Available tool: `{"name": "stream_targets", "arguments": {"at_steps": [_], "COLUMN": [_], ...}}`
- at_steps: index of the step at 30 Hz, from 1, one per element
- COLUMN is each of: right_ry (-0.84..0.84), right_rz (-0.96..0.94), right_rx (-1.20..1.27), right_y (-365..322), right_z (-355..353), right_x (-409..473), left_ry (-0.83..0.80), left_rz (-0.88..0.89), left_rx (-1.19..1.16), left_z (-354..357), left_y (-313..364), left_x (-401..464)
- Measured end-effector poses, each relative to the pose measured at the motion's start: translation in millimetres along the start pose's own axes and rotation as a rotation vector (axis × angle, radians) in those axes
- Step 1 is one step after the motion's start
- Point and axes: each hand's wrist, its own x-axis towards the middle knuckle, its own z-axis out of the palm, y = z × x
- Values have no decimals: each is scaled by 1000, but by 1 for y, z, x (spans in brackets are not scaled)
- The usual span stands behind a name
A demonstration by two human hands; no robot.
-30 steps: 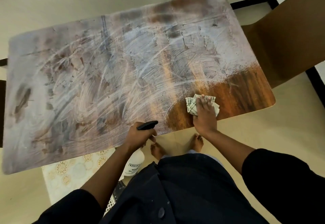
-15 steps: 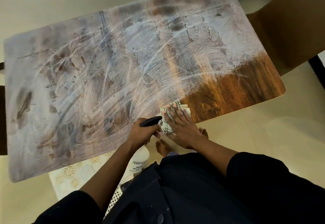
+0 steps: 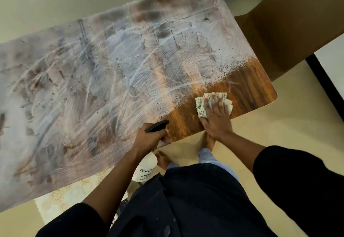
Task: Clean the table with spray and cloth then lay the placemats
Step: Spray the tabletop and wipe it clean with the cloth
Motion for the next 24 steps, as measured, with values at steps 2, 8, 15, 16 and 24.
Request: {"name": "stream_targets", "arguments": {"at_steps": [2, 8, 15, 16, 24], "right_ry": [-24, -75, -25, 0, 133], "right_rz": [-61, -548, -379, -291, -84], "right_rx": [-4, -66, -21, 7, -33], "right_y": [-11, -3, 103, 123, 187], "right_z": [5, 12, -27, -34, -78], "right_x": [-3, -7, 18, 21, 26], "left_ry": [17, 58, 44, 44, 28], "left_rz": [5, 3, 41, 40, 104], "left_rx": [3, 4, -19, -21, -11], "left_z": [10, 39, 81, 88, 136], "left_y": [11, 39, 80, 87, 127], "left_x": [-1, 6, 15, 17, 31]}}
